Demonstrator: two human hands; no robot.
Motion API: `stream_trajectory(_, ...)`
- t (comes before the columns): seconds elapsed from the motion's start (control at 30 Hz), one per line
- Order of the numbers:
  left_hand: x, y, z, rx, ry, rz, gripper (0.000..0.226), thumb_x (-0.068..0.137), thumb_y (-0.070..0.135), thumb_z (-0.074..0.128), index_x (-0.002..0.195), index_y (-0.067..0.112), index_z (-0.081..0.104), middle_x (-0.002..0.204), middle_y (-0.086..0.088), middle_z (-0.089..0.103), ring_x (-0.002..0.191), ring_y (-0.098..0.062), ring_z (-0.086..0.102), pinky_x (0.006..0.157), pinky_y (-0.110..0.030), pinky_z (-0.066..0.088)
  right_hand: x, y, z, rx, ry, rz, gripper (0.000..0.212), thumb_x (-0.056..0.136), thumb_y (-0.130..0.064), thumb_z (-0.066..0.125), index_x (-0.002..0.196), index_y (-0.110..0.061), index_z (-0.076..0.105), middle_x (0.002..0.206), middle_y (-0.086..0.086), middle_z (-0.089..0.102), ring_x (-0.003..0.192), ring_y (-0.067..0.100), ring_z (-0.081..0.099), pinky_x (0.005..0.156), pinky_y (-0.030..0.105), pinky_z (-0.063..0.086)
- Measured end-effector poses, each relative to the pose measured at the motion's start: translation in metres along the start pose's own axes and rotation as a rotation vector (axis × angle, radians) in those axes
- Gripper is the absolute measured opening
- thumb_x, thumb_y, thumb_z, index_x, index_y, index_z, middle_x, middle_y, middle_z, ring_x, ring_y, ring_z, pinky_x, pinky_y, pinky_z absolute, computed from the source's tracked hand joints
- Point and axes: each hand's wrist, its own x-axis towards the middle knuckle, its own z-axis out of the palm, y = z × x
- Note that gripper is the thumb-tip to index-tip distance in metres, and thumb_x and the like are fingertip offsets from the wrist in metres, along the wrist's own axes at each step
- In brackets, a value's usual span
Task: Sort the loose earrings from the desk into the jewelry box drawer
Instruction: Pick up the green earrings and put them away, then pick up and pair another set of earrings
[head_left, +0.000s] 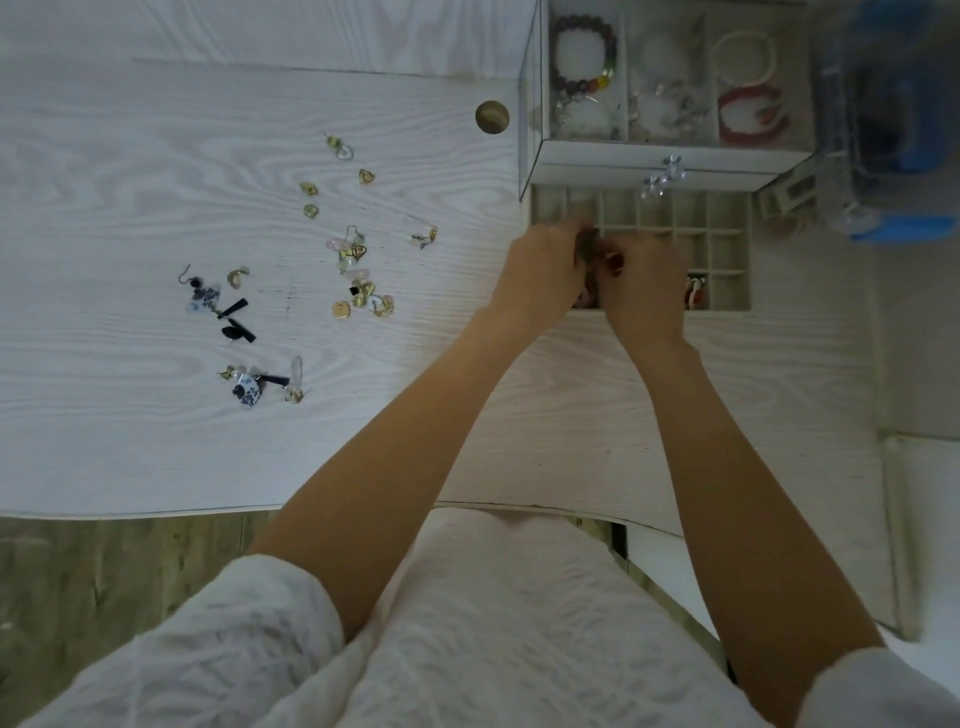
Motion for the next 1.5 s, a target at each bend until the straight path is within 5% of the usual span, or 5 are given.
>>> stream_trajectory(0.37,-0.023,-0.017,-0.022,-0.001,0.118,0.053,0.035,0.087,0.002,0.045,0.116,0.013,0.062,0.103,-0.008,0.07,0.093,-0.026,0.062,0.08,-0.039,0.051,0.0,0.0,0.01,0.026,0.172,0.017,0.013,0.082,-0.009,0.064,0.093,-0.013,0.068,0.087,0.005,0.071,0.086,0.024,0.059,0.07,0.018,0.028)
stream_trajectory(0.73,-0.107,-0.105,-0.093,0.033,0.358,-0.136,0.025,0.091,0.012,0.051,0.112,0.017,0.063,0.099,0.006,0.071,0.086,-0.013,0.06,0.076,-0.032,0.05,-0.022,-0.015,0.006,-0.148,-0.063,-0.175,0.036,0.095,-0.012,0.044,0.129,-0.007,0.049,0.141,0.011,0.044,0.129,0.032,0.035,0.109,0.039,0.026)
stream_trajectory(0.97,-0.092,-0.152,-0.115,0.415,0.303,-0.088,0.036,0.086,0.013,0.04,0.114,0.014,0.063,0.106,-0.011,0.064,0.095,-0.034,0.05,0.083,-0.035,0.037,-0.001,-0.108,0.042,0.083,-0.11,-0.46,0.028,0.087,-0.001,0.049,0.11,-0.008,0.064,0.118,0.01,0.061,0.113,0.028,0.048,0.098,0.035,0.038)
stream_trajectory(1.3,-0.093,-0.165,-0.118,0.402,0.351,-0.091,0.033,0.088,0.027,0.041,0.09,0.016,0.072,0.088,-0.01,0.064,0.078,-0.031,0.052,0.068,-0.036,0.042,0.046,-0.153,0.103,0.034,-0.381,-0.565,0.019,0.086,-0.003,0.058,0.098,-0.01,0.071,0.112,0.008,0.064,0.11,0.029,0.048,0.092,0.036,0.042)
stream_trajectory(1.5,-0.097,-0.173,-0.128,0.338,0.352,-0.155,0.01,0.084,0.019,0.064,0.089,0.013,0.071,0.091,-0.009,0.065,0.084,-0.034,0.055,0.069,-0.03,0.037,0.049,-0.151,0.103,-0.052,-0.292,-0.519,0.016,0.087,-0.009,0.059,0.101,-0.009,0.068,0.108,0.008,0.063,0.106,0.028,0.048,0.088,0.035,0.043)
